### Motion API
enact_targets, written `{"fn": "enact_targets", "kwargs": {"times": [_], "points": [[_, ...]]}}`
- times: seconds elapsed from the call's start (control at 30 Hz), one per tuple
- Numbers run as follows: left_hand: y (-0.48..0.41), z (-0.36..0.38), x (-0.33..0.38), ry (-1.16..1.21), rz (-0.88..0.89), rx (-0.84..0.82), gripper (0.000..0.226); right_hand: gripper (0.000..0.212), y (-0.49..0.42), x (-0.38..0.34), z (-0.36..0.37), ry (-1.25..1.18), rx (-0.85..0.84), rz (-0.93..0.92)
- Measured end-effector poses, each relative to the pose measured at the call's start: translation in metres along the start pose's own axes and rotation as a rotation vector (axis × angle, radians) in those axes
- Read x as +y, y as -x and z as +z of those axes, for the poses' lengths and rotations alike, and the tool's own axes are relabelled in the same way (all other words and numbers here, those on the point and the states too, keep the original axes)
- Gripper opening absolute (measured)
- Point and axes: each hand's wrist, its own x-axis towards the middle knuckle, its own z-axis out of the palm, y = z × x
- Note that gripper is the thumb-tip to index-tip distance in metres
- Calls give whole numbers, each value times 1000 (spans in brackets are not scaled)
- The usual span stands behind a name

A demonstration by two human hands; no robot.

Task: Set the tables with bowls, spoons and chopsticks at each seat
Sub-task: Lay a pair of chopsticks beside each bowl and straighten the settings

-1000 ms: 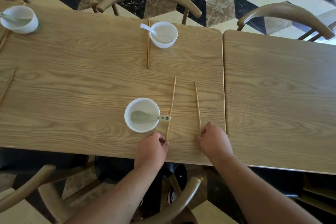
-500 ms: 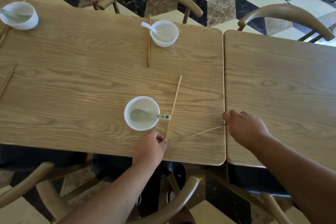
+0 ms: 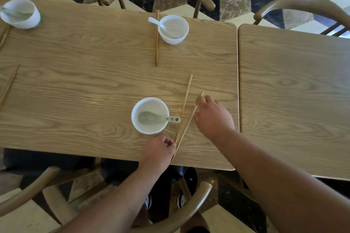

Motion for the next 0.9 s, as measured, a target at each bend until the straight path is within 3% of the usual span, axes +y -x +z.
{"fn": "enact_targets", "kwargs": {"times": [0.07,0.17,0.43,0.67,0.9], "points": [[0,0,0,11,-1,-7,11,19,12,-6,6,-228,-121,225],[-1,-1,2,-13,19,-12,12,32,37,-19,30,-366,-314,316],[-6,-2,2,-42,13,-33,14,20,32,-29,39,-517,-178,415],[-7,-3,-1,10,38,-49,13,11,20,-38,39,-616,-220,432],[-5,-5,1,-39,39,-44,14,8,-19,-23,40,-771,-126,550]]}}
